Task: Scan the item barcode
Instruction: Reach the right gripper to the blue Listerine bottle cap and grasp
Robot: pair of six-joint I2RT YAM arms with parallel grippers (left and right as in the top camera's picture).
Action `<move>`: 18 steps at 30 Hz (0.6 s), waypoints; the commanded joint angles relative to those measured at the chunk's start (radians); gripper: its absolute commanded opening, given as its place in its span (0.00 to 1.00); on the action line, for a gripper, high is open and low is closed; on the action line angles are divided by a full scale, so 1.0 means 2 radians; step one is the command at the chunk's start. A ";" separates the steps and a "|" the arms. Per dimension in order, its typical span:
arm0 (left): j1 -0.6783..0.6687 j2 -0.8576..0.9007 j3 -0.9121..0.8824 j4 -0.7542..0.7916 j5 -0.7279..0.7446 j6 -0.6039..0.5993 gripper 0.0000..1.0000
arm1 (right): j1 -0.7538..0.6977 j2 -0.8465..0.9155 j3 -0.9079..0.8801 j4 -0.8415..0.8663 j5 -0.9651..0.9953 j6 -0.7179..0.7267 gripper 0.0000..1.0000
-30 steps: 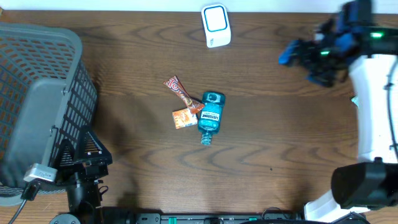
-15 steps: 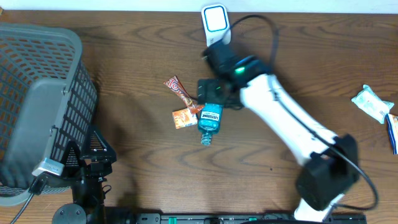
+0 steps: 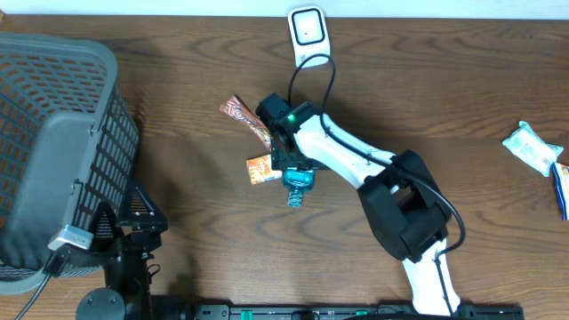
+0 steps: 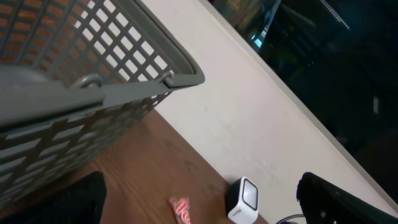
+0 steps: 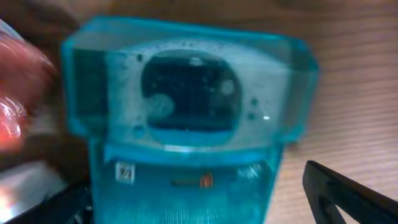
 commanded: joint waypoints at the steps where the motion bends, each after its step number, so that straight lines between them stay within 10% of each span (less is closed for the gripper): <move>1: -0.004 -0.003 -0.014 -0.001 -0.006 -0.003 0.98 | -0.004 0.016 -0.002 0.001 0.012 0.009 0.91; 6: -0.018 -0.003 -0.024 -0.003 -0.006 -0.003 0.98 | -0.004 0.024 -0.002 -0.002 -0.013 0.005 0.57; 18: -0.020 -0.003 -0.024 -0.009 -0.006 -0.003 0.98 | -0.026 0.024 -0.001 -0.043 -0.140 -0.076 0.31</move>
